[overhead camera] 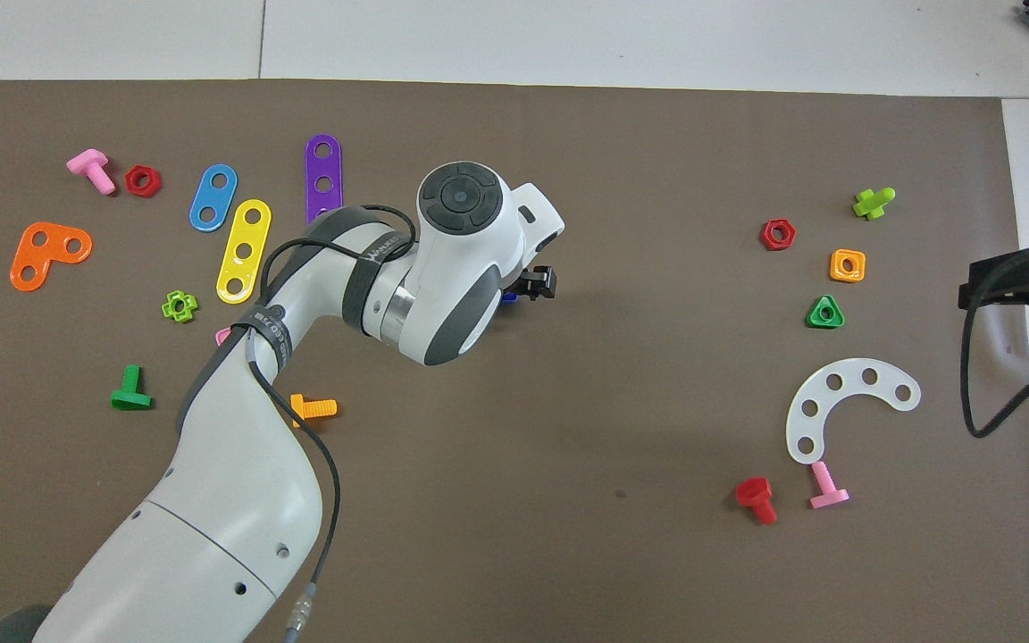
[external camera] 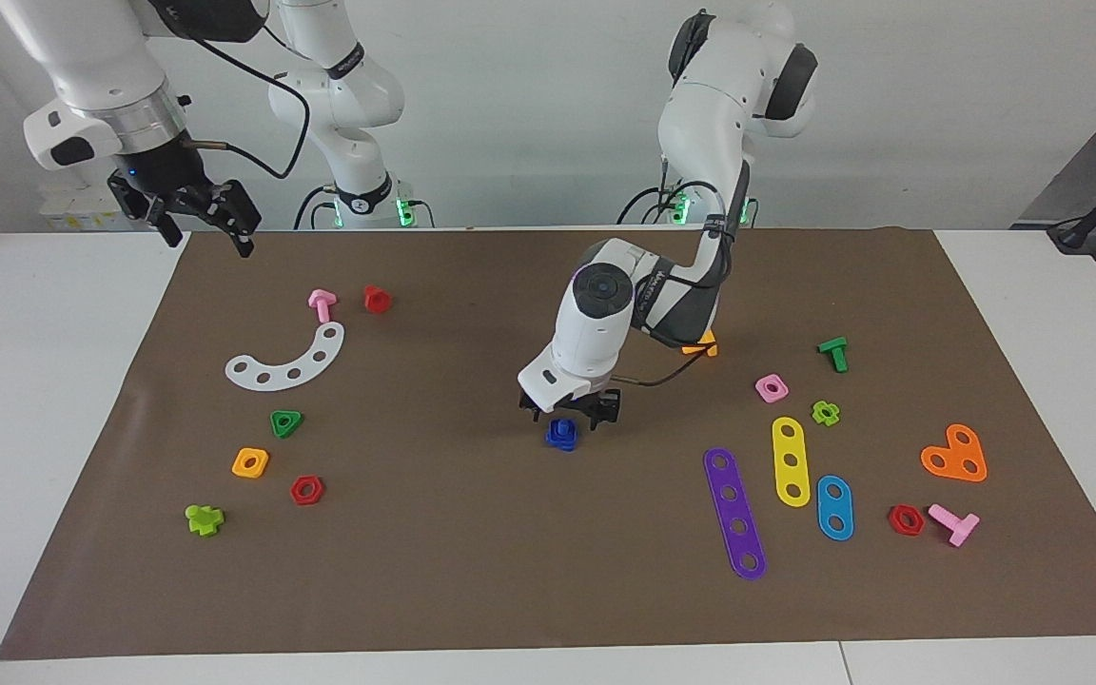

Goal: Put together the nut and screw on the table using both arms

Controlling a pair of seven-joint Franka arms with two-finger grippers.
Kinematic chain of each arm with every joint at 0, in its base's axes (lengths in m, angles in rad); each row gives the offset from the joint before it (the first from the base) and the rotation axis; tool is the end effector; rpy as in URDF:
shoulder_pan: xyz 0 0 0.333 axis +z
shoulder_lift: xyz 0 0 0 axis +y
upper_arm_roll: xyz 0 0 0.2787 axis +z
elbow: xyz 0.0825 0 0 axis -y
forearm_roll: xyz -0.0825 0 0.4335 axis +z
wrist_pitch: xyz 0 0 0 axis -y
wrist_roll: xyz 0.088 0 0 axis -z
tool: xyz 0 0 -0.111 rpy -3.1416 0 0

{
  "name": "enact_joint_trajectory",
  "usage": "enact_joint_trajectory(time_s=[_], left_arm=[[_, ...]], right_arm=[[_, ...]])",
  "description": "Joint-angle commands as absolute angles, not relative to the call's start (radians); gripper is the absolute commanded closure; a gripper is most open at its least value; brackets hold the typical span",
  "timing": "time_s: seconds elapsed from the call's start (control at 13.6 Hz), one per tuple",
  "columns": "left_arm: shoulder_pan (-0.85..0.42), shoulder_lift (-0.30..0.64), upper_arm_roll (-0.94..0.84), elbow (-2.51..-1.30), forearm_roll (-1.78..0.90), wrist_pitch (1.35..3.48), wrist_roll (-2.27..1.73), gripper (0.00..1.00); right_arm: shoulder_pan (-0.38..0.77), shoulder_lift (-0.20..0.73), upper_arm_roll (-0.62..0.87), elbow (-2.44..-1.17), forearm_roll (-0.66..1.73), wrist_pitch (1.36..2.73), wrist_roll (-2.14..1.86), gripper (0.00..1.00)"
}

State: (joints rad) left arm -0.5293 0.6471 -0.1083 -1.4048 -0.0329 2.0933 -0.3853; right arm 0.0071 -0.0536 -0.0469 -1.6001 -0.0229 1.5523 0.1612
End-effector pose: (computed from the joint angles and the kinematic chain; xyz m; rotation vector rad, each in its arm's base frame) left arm 0.6082 -0.4372 0.2733 3.0208 -0.3234 -0.0104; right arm 0.5869 -0.0266 0.5982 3.1058 -0.3139 0.0109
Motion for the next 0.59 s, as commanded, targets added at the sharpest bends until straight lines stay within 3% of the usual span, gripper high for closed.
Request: enact_joint_trajectory(time_s=[0.0,0.15,0.51], left_arm=[[-0.474,0.655,-0.100,-1.315,-0.041,1.990,-0.388,0.00],[-0.413,0.650,-0.094,-1.257,-0.038,1.898,-0.379,0.01],[-0.209,0.594,-0.115,-1.252,-0.038,1.801,-0.200,0.03]], right_arm=[[0.000,-0.064,-0.043,-1.621,-0.006,1.572,0.178,0.00],[-0.008,-0.066,-0.046,-1.621,0.038,1.568,0.178,0.00],[-0.006,-0.067,-0.046,-1.623,0.041,1.565,0.183,0.00]])
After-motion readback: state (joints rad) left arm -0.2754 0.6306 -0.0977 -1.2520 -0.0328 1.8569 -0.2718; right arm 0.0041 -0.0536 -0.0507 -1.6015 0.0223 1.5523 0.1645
